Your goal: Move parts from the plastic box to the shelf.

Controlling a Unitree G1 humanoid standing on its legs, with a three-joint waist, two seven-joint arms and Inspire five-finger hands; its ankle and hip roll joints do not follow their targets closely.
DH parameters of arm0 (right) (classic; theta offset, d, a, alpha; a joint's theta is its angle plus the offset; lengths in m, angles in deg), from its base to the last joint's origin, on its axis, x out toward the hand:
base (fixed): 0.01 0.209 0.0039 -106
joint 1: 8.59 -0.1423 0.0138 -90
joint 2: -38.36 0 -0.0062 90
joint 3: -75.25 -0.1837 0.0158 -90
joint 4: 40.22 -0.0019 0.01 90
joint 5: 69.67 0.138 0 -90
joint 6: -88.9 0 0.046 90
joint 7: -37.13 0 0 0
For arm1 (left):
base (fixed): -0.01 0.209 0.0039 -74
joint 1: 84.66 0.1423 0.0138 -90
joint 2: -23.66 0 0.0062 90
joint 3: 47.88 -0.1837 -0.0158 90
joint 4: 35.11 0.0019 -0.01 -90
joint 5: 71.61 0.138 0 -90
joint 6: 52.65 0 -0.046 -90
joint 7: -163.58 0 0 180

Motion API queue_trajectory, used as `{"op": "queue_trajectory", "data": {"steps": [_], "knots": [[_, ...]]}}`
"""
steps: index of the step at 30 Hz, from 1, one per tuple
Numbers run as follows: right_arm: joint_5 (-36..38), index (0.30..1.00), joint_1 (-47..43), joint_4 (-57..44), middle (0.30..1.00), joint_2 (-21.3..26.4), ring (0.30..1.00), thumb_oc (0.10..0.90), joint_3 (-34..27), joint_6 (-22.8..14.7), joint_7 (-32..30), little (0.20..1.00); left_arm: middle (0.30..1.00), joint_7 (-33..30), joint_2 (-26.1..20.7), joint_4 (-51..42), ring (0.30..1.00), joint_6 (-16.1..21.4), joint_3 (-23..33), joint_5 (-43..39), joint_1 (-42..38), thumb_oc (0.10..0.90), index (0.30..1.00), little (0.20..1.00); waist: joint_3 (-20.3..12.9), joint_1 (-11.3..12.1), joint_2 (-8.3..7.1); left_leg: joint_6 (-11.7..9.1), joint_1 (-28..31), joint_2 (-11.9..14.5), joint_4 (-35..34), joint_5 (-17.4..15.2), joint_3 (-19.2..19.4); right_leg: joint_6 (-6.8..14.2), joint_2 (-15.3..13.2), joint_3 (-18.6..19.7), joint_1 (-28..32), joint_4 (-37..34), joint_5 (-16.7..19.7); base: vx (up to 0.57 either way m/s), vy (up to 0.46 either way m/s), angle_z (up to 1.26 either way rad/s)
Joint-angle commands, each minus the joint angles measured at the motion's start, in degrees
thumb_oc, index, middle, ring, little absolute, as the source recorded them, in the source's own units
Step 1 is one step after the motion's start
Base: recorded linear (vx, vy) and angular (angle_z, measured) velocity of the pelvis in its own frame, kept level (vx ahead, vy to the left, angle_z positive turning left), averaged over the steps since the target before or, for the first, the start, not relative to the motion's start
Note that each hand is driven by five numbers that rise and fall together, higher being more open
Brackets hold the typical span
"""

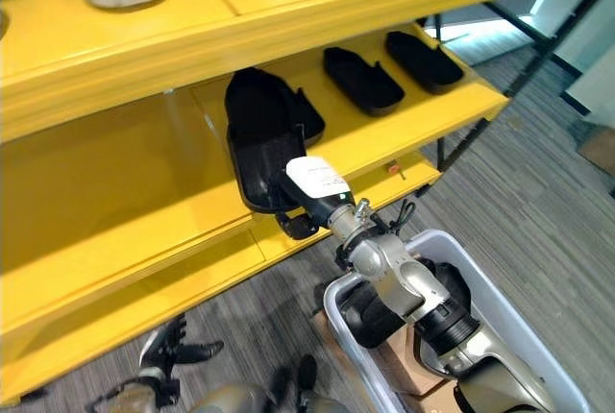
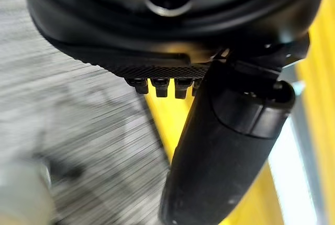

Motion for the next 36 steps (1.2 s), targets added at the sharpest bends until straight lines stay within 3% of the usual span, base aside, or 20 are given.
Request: {"op": "queue_trajectory", "data": {"steps": [1, 3, 4, 5, 7, 8, 11, 17, 22, 36], "knots": [[2.08, 0.300, -6.43, -5.34, 0.300, 0.41, 0.300, 0.400, -5.03, -4.08, -5.54, 0.300, 1.000, 0.05, -0.68, -2.36, 1.000, 2.94, -0.66, -1.21, 0.35, 0.900, 1.000, 1.000, -4.62, -1.65, -1.70, 3.69, 0.35, -3.91, 6.64, -4.55, 7.85, 2.62, -3.97, -4.71, 2.10, -1.85, 2.57, -0.07, 0.062, 0.62], [2.07, 0.300, -4.93, -5.58, 0.300, 1.64, 0.300, 0.400, -6.12, -3.68, -5.87, 0.300, 1.000, 0.21, -0.73, -2.18, 1.000, 2.68, -1.03, -0.65, 0.28, 0.900, 1.000, 1.000, -4.79, -2.16, -2.23, 3.71, -0.12, 1.29, 3.23, -3.36, 10.74, 3.03, -4.98, -5.64, 2.43, -2.01, 2.13, -0.01, 0.077, 0.59], [2.16, 0.300, -3.90, -5.97, 0.300, 2.32, 0.300, 0.400, -7.04, -3.48, -6.21, 0.300, 1.000, 0.23, -1.11, -2.01, 1.000, 2.52, -1.36, -0.09, -0.06, 0.900, 1.000, 1.000, -4.97, -2.75, -2.55, 2.59, -0.94, 5.60, 0.73, 0.03, 11.98, 3.45, -5.64, -6.52, 2.65, -2.42, 2.16, 0.07, 0.122, 0.32], [2.05, 0.300, -2.18, -6.36, 0.300, 3.61, 0.300, 0.400, -8.75, -3.03, -6.75, 0.300, 1.000, 0.13, -1.53, -1.65, 1.000, 2.11, -1.70, 0.52, -0.41, 0.900, 1.000, 1.000, -5.55, -3.86, -2.09, 0.17, -0.95, 12.53, -6.32, 6.64, 15.67, 4.25, -6.29, -8.79, 2.89, -2.91, 1.39, 0.10, 0.159, 0.54], [1.42, 0.300, -0.80, -6.70, 0.300, 4.51, 0.300, 0.400, -10.06, -2.77, -7.23, 0.300, 1.000, 0.06, -1.20, -1.87, 1.000, 2.13, -1.52, 0.87, -0.37, 0.900, 1.000, 1.000, -6.25, -4.40, -1.12, -1.70, -0.73, 15.09, -8.58, 8.91, 17.27, 5.01, -6.80, -10.12, 3.90, -3.33, 0.50, 0.12, 0.195, 0.81], [1.30, 0.300, -0.02, -7.34, 0.300, 4.64, 0.300, 0.400, -10.58, -2.68, -7.29, 0.300, 1.000, 0.04, -0.94, -1.86, 1.000, 2.18, -1.35, 0.90, 0.10, 0.900, 1.000, 1.000, -7.01, -4.53, -0.59, -1.86, -0.19, 15.45, -8.58, 7.21, 17.43, 5.29, -6.84, -10.58, 4.60, -3.37, 0.17, 0.13, 0.194, 0.72], [0.70, 0.300, 3.06, -8.29, 0.300, 4.20, 0.300, 0.400, -12.73, -2.58, -7.49, 0.300, 1.000, 0.64, -0.66, -1.66, 1.000, 2.01, -1.69, 2.05, 0.20, 0.900, 1.000, 1.000, -8.73, -4.76, 0.29, -2.44, 0.44, 14.48, -8.58, 6.08, 18.74, 5.57, -8.06, -11.48, 6.26, -3.76, 0.02, 0.18, 0.222, 0.34], [0.07, 0.300, 3.94, -8.43, 0.300, 3.09, 0.300, 0.400, -13.23, -1.88, -7.93, 0.300, 1.000, 0.52, -2.27, -1.59, 1.000, 1.87, -2.17, 3.34, -1.01, 0.900, 1.000, 1.000, -9.02, -3.53, -1.10, -1.06, 2.46, 11.79, -8.58, 4.58, 19.82, 6.72, -11.01, -11.98, 8.33, -3.04, -0.26, 0.12, 0.135, 0.05], [0.07, 0.300, 2.15, -7.18, 0.300, 1.51, 0.300, 0.400, -11.79, -0.90, -7.29, 0.300, 1.000, -0.42, -2.84, -1.63, 1.000, 1.56, -1.89, 2.65, -1.99, 0.900, 1.000, 1.000, -9.26, -1.84, -3.28, 0.37, 2.90, 8.93, -8.51, 3.08, 20.01, 8.20, -13.33, -12.47, 8.68, -2.39, 0.51, 0.10, 0.095, 0.13], [2.17, 0.300, -4.72, 2.42, 0.300, -3.19, 0.300, 0.400, -3.54, -0.07, -4.86, 0.300, 1.000, -0.50, -2.94, -1.96, 1.000, 1.64, -1.58, 1.57, -0.95, 0.900, 1.000, 1.000, -8.57, 0.59, -4.22, 0.28, 1.24, 8.18, -8.14, 3.70, 18.41, 8.30, -13.31, -15.17, 9.02, -1.77, -0.06, 0.01, -0.015, 0.05]]}}
